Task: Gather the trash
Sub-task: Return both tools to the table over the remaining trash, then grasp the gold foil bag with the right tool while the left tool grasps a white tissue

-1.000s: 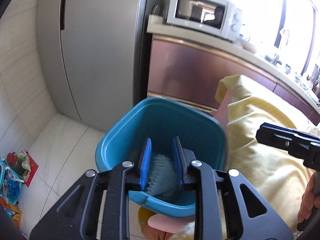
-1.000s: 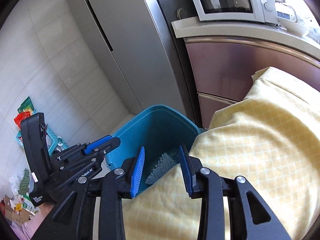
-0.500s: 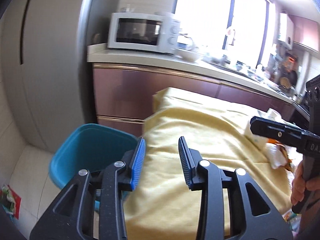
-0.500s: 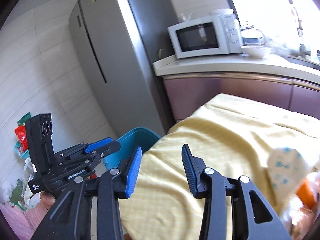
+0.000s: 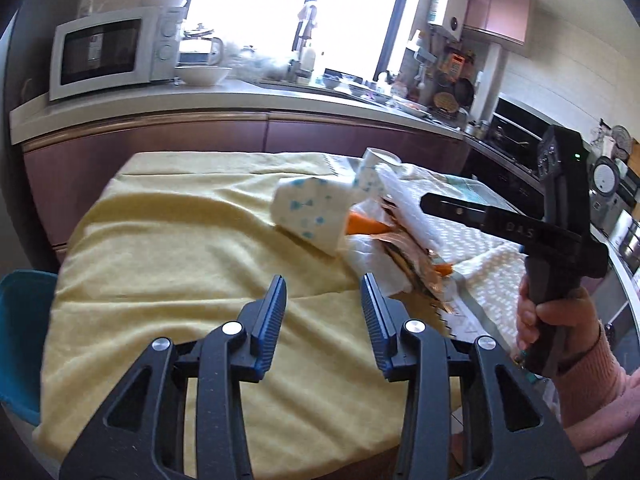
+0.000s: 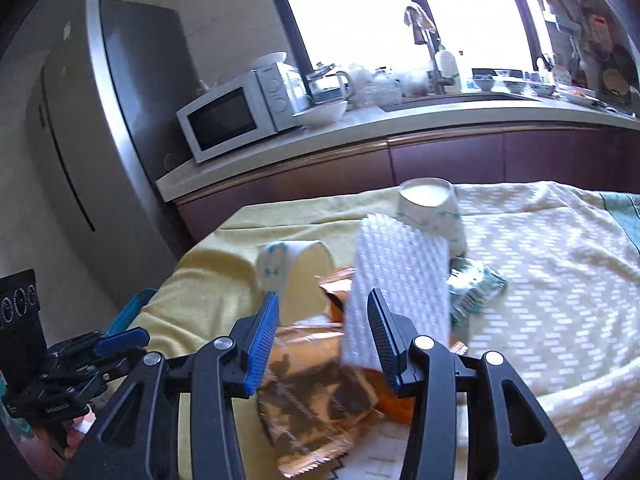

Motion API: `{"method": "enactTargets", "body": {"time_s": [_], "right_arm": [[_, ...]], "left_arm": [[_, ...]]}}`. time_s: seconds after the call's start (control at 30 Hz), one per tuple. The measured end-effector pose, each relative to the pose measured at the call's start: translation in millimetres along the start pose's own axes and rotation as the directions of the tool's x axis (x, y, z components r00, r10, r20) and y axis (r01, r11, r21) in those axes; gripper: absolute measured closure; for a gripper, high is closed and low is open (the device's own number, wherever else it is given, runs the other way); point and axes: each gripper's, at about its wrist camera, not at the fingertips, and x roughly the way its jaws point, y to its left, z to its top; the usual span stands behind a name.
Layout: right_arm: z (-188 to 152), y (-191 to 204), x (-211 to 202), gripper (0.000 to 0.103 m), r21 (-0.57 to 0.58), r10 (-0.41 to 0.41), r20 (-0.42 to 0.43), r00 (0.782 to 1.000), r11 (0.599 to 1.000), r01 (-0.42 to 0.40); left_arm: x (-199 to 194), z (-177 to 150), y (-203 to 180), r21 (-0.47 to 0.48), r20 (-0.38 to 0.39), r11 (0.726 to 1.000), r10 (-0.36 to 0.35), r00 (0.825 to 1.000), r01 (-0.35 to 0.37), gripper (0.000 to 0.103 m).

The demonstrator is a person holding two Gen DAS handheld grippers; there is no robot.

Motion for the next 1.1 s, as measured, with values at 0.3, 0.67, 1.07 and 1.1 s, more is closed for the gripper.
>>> {"method": "enactTargets", "body": {"time_s": [0.3,0.67,1.07,1.1], "right_arm": [[-13,-27,8,0.045,0.007,-0.043,-0.025,0.999,0.999,0.043],[-17,-27,22,0.048,-0.024,-0.057,-0.047,0.997,0.998,0.056],[-18,-35,14,0.099,0.01,-0.01,-0.041,0.999,1.0,0.011],[-17,-35,11,0.101,0.013,-0.009,-0.037,0.999,1.0,0.009]], "left_arm": [[53,5,-54,0.07,-0.108,0.988,-0.131,0.986,0.139,0.055],[99,13,-46,-0.026,-0.189,0.983,-0.181,0.965,0.179,0.078],[88,16,-39,-0.055,-0.154,0.978,-0.209,0.966,0.203,0.099],[83,17,-39,-0.051,-0.146,0.977,-0.21,0.967,0.205,0.099]]}}
